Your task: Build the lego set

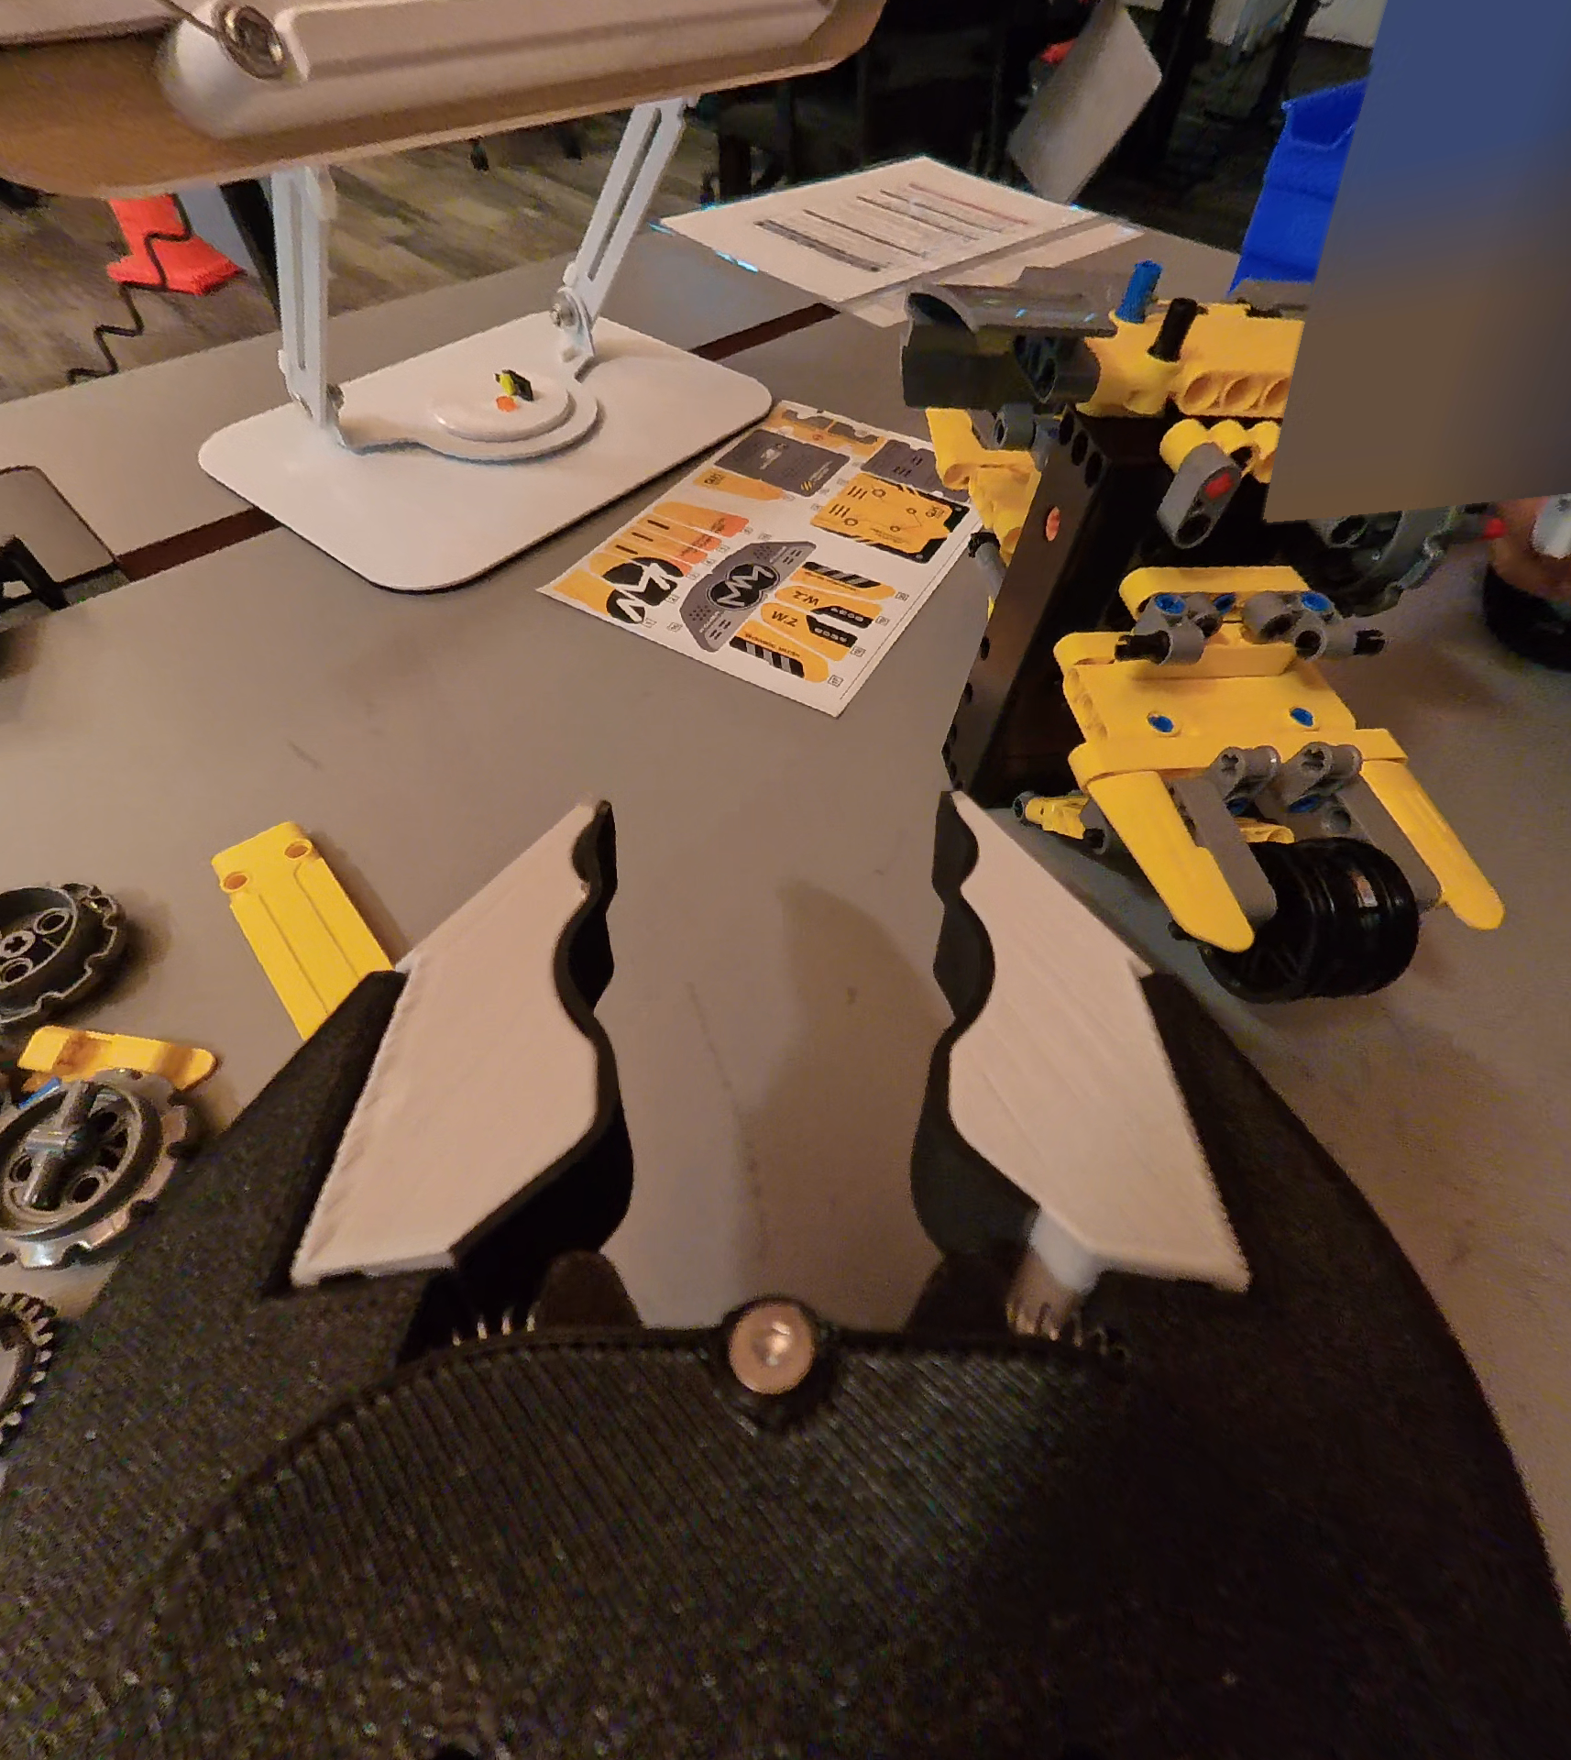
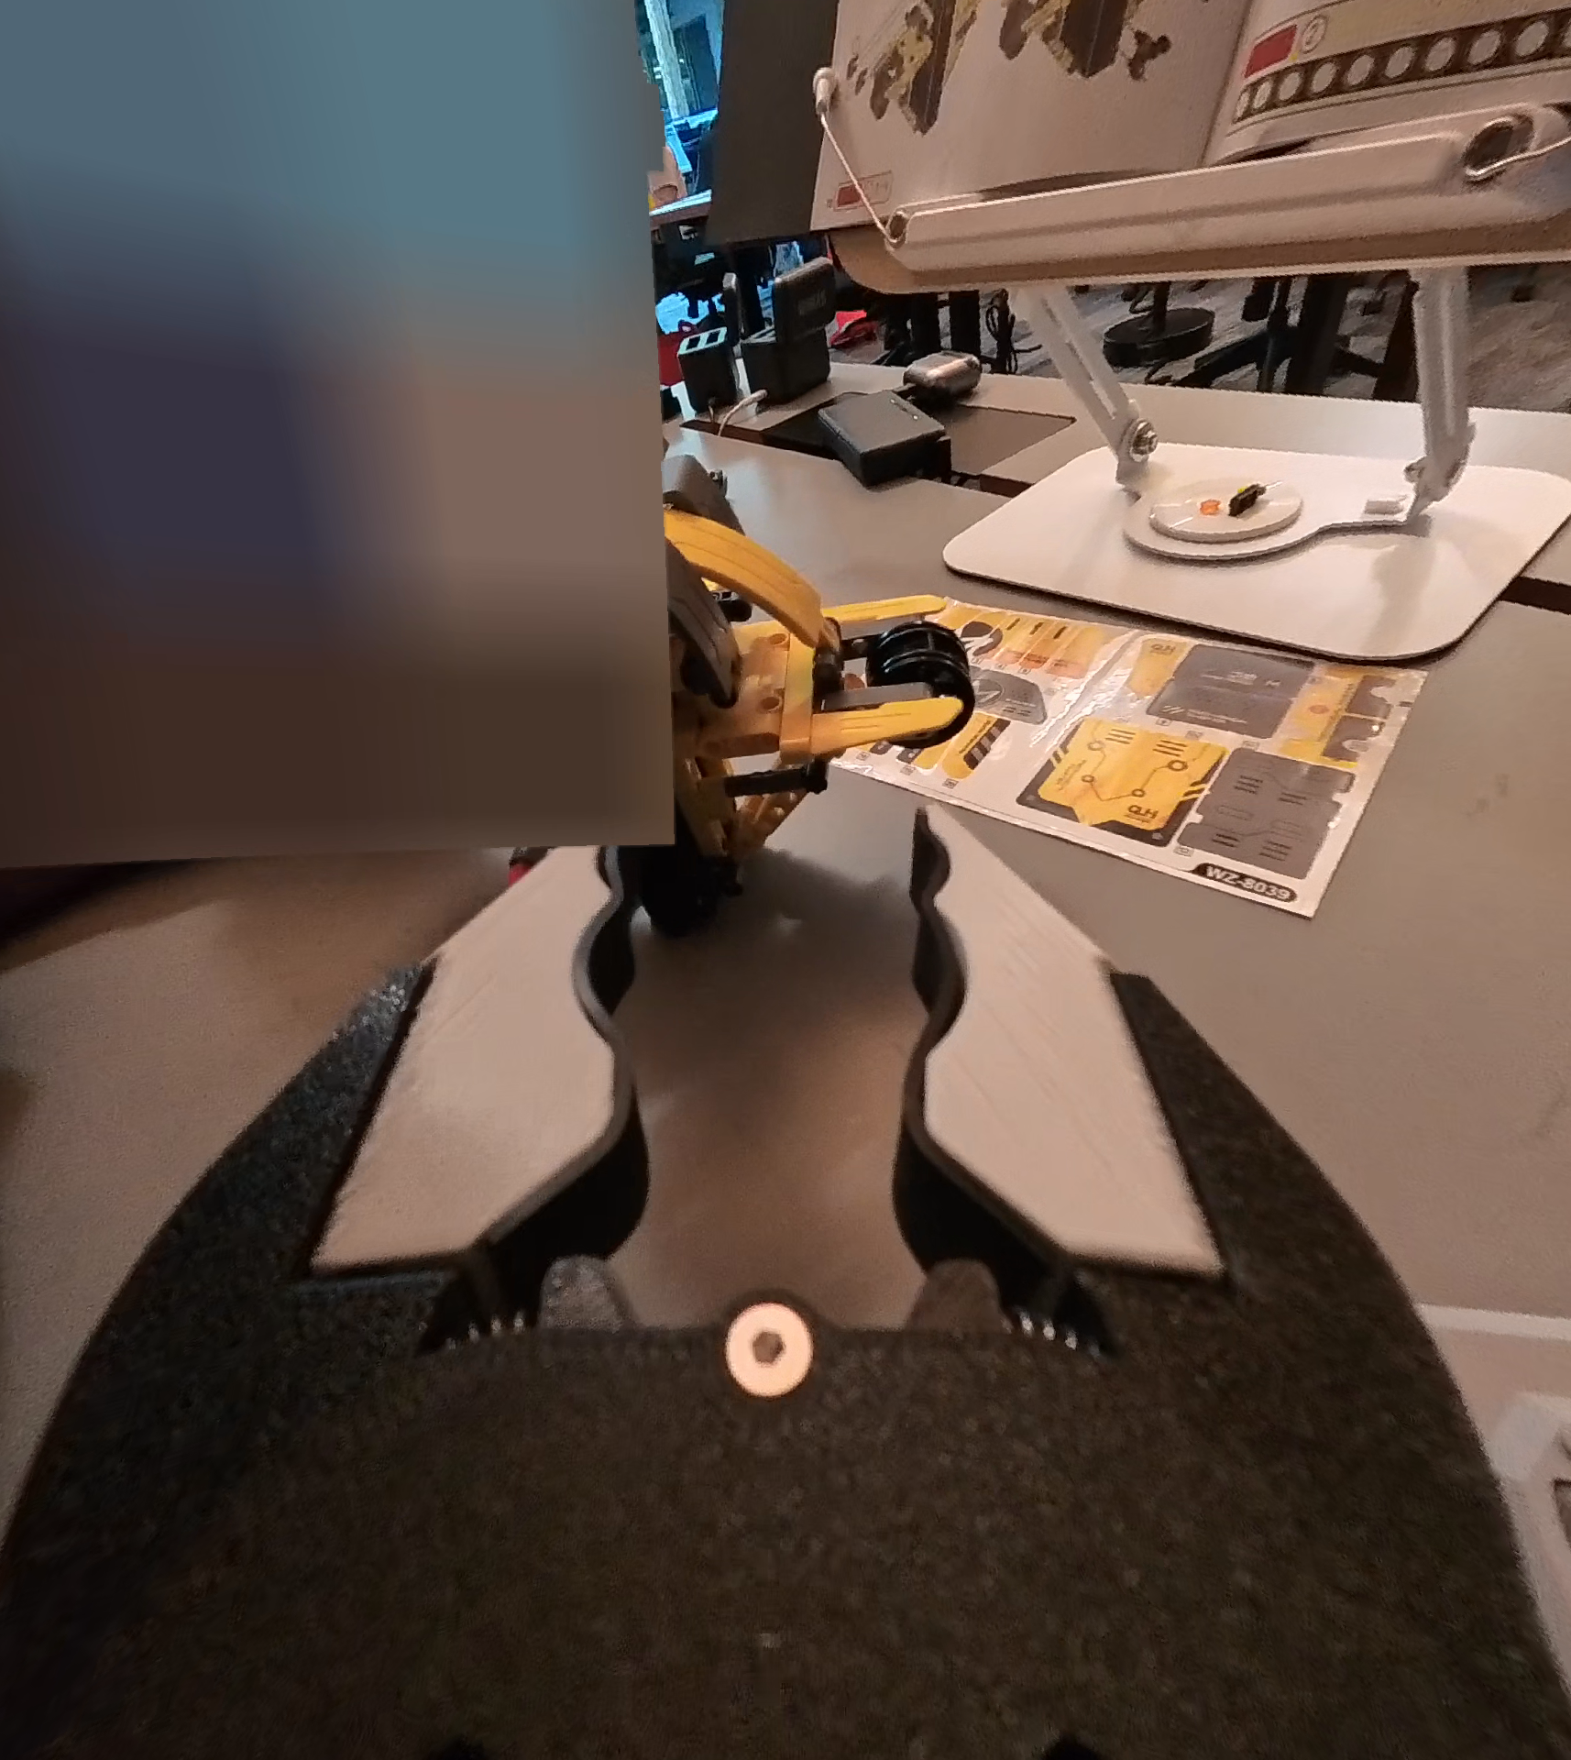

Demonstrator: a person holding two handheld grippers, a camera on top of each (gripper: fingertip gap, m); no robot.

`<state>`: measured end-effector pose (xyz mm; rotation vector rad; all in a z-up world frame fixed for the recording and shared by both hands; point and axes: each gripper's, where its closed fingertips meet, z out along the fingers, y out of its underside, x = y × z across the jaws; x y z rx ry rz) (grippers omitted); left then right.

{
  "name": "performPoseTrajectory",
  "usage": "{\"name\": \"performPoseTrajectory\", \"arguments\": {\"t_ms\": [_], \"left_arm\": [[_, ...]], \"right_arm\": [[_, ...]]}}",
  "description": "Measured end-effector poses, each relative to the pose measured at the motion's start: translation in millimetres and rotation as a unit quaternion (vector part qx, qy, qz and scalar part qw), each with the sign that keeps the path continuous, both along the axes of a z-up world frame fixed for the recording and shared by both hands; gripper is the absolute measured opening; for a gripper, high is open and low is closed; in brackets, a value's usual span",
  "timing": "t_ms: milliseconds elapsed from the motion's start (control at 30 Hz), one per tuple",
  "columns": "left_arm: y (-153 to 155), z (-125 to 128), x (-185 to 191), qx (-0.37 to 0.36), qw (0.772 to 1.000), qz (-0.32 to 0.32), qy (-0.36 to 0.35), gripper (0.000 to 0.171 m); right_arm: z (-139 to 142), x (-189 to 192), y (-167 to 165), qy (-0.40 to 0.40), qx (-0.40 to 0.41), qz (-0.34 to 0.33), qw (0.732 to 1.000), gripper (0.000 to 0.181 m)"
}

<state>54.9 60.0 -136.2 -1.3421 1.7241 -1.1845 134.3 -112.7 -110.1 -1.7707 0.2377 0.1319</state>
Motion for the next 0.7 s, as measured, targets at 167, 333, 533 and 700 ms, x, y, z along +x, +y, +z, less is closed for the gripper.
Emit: {"name": "performPoseTrajectory", "arguments": {"t_ms": [167, 333, 533, 700], "left_arm": [[0.9, -7.2, 2.9, -0.008, 1.000, 0.001, 0.026, 0.067], [5.1, -4.5, 3.2, -0.054, 0.998, -0.001, 0.029, 0.068], [15.8, -2.2, 4.8, -0.089, 0.995, 0.022, 0.028, 0.070], [17.7, -2.0, 5.0, -0.090, 0.995, 0.028, 0.027, 0.076]], "right_arm": [[-5.5, 3.5, 0.8, 0.022, -0.011, 0.001, 1.000, 0.055], [-5.3, 6.5, -0.5, 0.036, -0.006, -0.001, 0.999, 0.053], [-12.9, 3.7, 2.9, 0.011, -0.037, -0.003, 0.999, 0.045], [-15.5, 2.7, 4.4, 0.006, -0.046, -0.001, 0.999, 0.042]]}}
